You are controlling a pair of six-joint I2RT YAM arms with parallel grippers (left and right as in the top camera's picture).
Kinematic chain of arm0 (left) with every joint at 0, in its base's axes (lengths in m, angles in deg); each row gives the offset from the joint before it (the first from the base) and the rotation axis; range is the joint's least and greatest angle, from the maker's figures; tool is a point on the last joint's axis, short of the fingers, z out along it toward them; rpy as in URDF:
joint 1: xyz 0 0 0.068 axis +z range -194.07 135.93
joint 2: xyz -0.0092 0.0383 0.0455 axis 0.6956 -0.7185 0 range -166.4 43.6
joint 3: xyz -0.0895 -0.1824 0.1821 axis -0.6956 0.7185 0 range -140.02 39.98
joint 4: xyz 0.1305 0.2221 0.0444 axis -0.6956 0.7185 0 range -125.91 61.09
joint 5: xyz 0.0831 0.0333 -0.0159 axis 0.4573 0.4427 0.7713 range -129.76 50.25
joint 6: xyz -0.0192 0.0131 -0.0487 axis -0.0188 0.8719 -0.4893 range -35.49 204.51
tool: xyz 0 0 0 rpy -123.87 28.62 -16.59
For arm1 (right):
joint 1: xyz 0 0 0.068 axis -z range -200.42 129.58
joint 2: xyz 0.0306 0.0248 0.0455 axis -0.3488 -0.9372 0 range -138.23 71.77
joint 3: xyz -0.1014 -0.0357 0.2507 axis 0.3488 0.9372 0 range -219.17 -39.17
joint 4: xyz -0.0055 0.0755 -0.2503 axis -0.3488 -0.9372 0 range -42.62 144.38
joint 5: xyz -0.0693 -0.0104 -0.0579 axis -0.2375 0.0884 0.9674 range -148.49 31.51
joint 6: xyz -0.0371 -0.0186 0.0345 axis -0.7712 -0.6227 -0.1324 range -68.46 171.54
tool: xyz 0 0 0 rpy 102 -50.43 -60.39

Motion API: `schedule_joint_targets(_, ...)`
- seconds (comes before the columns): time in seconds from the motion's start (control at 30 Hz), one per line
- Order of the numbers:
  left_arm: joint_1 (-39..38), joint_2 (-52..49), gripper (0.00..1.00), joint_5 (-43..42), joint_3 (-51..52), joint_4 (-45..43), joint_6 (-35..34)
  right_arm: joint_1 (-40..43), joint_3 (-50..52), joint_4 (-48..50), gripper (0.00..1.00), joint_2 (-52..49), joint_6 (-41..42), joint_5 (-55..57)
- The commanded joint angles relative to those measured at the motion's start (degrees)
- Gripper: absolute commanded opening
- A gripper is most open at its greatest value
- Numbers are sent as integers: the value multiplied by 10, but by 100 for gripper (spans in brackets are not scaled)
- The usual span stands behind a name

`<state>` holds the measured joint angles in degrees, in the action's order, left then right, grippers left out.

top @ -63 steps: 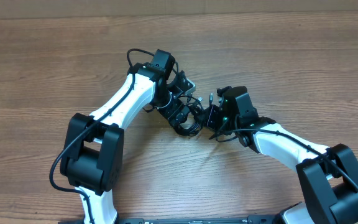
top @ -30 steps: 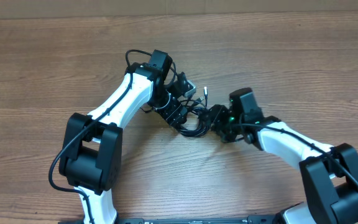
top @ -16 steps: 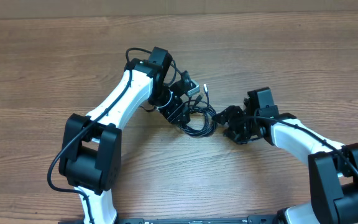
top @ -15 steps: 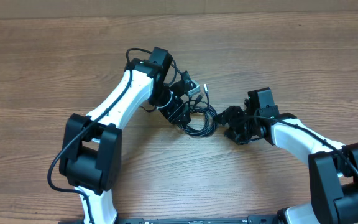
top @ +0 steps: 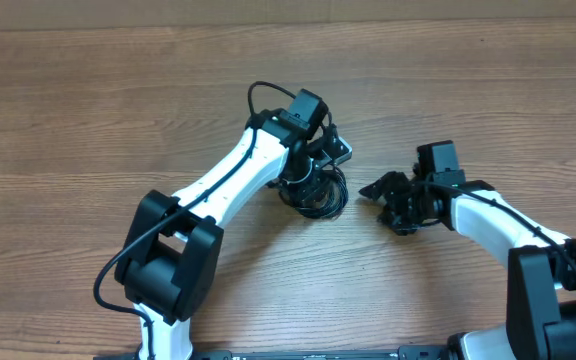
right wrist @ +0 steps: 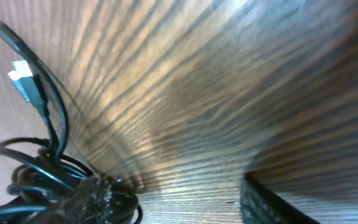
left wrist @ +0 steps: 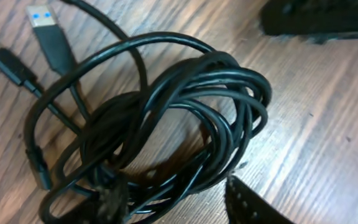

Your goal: Untangle cables

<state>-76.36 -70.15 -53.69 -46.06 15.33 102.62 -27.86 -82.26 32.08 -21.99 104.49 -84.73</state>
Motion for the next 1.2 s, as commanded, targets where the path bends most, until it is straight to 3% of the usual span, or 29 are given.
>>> schedule_joint_targets(0.0, -11, 17, 44, 33, -12, -2, -29, 18, 1, -2, 72, -2, -12, 26)
schedule_joint_targets(0.1, -20, 19, 36, 34, -12, -2, -29, 36, 1, 1, 72, -2, -38, -10)
schedule_joint_targets(0.2, -27, 18, 18, 33, -10, 6, -33, 51, 1, -4, 72, -2, -38, -17)
schedule_joint_targets(0.33, -40, 17, 9, 34, -2, 14, -35, 56, 1, -5, 73, -2, -38, -17)
schedule_joint_targets(0.4, -46, 16, 10, 34, 5, 12, -33, 56, 1, -6, 72, -2, -42, -17)
schedule_joint_targets(0.53, -54, 16, 23, 34, 19, 4, -33, 56, 1, -8, 72, -2, -51, -17)
schedule_joint_targets(0.83, -56, 16, 40, 34, 88, -80, -33, 56, 1, -8, 72, -2, -51, -12)
schedule_joint_targets(1.1, -56, 16, 44, 39, 119, -134, -33, 56, 1, -8, 72, -2, -51, -6)
schedule_joint_targets(1.17, -56, 16, 34, 40, 132, -149, -33, 56, 1, -8, 73, -2, -51, -6)
